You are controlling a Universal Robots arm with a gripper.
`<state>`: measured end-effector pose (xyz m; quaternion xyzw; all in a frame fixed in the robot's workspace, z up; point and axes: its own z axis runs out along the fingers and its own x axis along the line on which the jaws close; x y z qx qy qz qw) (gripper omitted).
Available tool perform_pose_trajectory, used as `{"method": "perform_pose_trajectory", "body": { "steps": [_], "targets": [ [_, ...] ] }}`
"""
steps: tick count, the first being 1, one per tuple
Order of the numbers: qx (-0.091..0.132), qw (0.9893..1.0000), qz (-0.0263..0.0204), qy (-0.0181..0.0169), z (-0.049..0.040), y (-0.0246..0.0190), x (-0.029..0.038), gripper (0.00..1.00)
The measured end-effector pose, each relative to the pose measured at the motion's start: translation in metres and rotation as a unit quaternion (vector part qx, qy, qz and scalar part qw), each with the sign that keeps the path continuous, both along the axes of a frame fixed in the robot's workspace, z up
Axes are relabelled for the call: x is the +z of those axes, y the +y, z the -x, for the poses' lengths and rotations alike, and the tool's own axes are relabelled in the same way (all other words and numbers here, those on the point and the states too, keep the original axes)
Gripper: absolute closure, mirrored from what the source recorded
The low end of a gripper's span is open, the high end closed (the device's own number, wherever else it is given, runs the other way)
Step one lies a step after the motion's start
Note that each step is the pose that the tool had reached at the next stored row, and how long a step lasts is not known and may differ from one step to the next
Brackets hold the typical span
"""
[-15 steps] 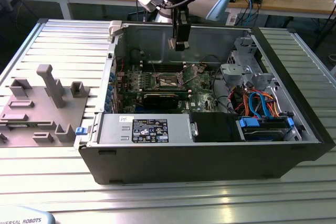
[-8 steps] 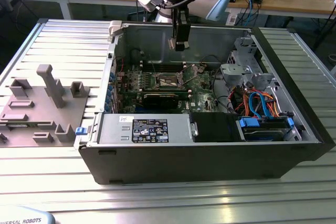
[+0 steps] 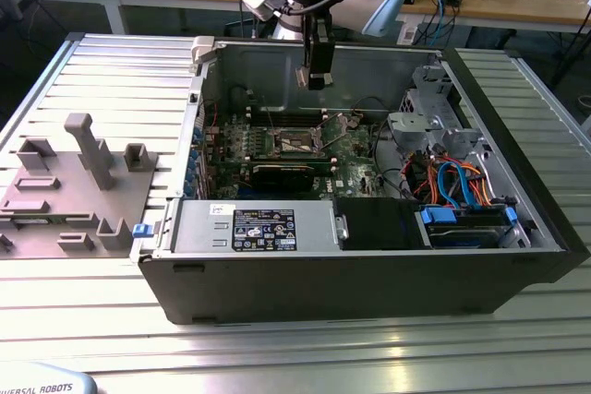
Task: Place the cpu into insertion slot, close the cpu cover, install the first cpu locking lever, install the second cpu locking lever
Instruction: 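Place the cpu into insertion slot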
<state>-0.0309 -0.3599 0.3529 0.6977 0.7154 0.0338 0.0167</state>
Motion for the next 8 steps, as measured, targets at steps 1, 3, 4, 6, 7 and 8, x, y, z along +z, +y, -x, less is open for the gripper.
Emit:
{"method": "perform_pose_trajectory", "body": {
  "steps": [1,3,4,6,7,8],
  "targets": [
    [0.0,1.0,0.0,0.0,0.0,0.0,0.0,0.46],
    [-0.001,1.0,0.0,0.0,0.0,0.0,0.0,0.46],
    [-0.002,1.0,0.0,0.0,0.0,0.0,0.0,0.46],
    [-0.002,1.0,0.0,0.0,0.0,0.0,0.0,0.46],
    [-0.003,1.0,0.0,0.0,0.0,0.0,0.0,0.46],
    [-0.004,1.0,0.0,0.0,0.0,0.0,0.0,0.46]
  ]
}}
